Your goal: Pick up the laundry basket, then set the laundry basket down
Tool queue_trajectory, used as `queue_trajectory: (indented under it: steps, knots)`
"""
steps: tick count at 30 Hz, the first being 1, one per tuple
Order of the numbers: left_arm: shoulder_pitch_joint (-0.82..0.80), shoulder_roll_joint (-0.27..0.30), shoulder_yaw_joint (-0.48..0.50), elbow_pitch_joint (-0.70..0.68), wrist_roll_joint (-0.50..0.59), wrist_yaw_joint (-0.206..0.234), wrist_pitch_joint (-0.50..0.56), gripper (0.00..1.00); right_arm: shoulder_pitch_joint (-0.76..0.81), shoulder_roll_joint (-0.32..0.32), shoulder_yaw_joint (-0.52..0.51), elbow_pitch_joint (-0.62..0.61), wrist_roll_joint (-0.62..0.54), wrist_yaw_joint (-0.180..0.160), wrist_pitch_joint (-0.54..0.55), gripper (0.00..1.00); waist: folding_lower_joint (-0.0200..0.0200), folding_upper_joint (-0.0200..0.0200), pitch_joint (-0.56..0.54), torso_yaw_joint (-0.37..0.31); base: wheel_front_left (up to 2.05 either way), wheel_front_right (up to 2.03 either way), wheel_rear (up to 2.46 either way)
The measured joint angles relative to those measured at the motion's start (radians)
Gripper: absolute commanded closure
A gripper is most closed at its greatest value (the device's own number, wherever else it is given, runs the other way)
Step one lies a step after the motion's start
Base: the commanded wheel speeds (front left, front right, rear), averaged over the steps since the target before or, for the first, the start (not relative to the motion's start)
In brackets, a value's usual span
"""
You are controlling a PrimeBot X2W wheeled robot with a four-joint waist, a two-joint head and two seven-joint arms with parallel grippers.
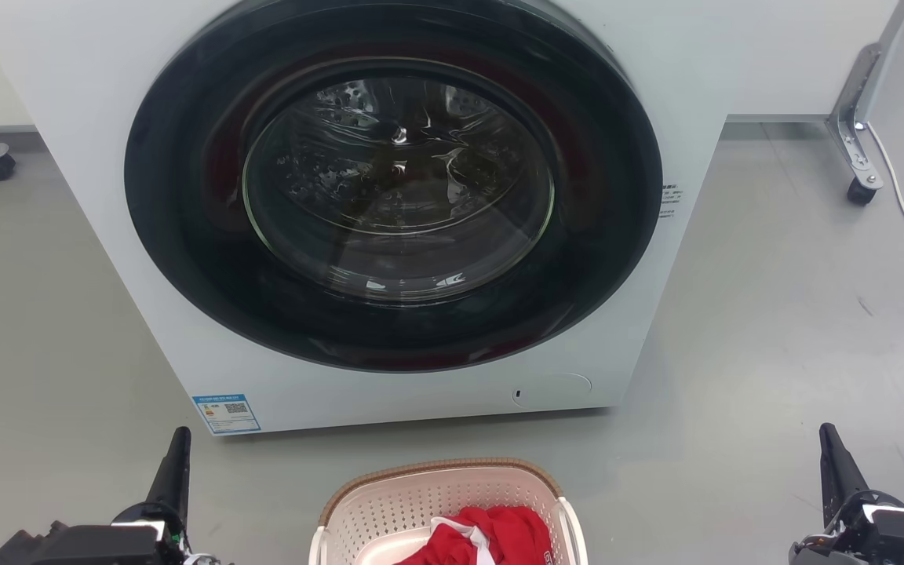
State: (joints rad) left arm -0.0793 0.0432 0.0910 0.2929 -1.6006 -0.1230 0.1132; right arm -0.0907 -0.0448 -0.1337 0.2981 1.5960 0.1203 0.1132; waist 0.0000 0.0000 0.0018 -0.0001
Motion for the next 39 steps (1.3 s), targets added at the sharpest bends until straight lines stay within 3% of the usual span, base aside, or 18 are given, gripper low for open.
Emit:
queue_trajectory:
  steps: [39]
  knots:
    - [0.0,0.0,0.0,0.002,0.0,0.0,0.0,1.0,0.0,0.0,0.0,0.0,0.001,0.0,0.0,1.0,0.0,0.0,0.0,0.0,0.0,0.0,0.0]
